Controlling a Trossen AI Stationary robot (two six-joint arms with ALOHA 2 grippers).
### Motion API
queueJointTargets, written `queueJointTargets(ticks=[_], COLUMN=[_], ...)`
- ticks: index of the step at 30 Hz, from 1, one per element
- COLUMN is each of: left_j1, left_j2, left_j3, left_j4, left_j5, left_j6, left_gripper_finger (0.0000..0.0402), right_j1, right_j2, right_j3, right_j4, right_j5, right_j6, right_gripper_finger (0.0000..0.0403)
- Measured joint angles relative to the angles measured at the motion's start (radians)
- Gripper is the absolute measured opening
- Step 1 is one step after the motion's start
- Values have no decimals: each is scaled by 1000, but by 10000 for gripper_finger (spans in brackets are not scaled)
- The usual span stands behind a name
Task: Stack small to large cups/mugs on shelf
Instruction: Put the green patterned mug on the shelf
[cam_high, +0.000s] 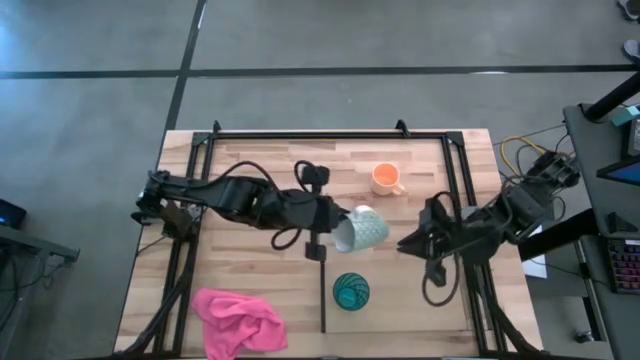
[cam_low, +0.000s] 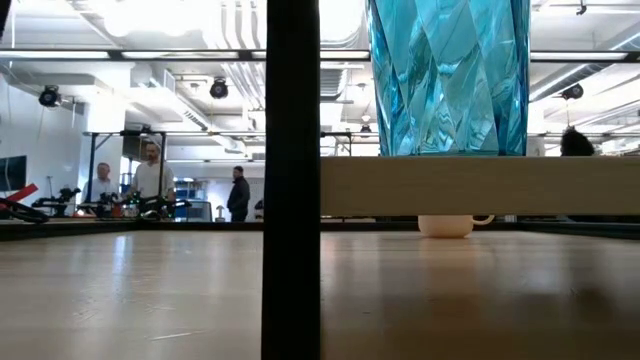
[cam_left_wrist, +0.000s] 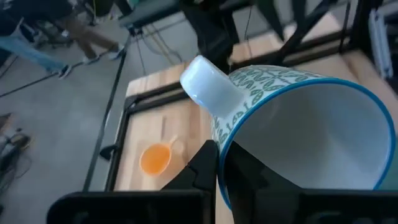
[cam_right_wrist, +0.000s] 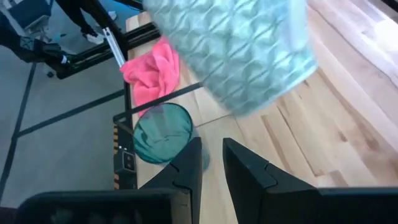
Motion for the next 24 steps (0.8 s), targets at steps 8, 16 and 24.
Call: queueJointTargets(ticks=[8, 16, 24], left_j1=[1, 2, 0], left_j2=[85, 177, 244], left_j3=[6, 18, 14], left_j4=[97, 219, 292], left_j5=[77, 194, 284], left_j6=[46, 42, -4], left_gripper_finger=[0, 0, 0], right_j1=[0, 0, 2], right_j2=[-83, -135, -123], right_j3=[0, 0, -2], right_j4=[-141, -323, -315], right_j5=[7, 53, -24], right_j6=[58, 204, 241], right_gripper_finger=[59, 59, 59])
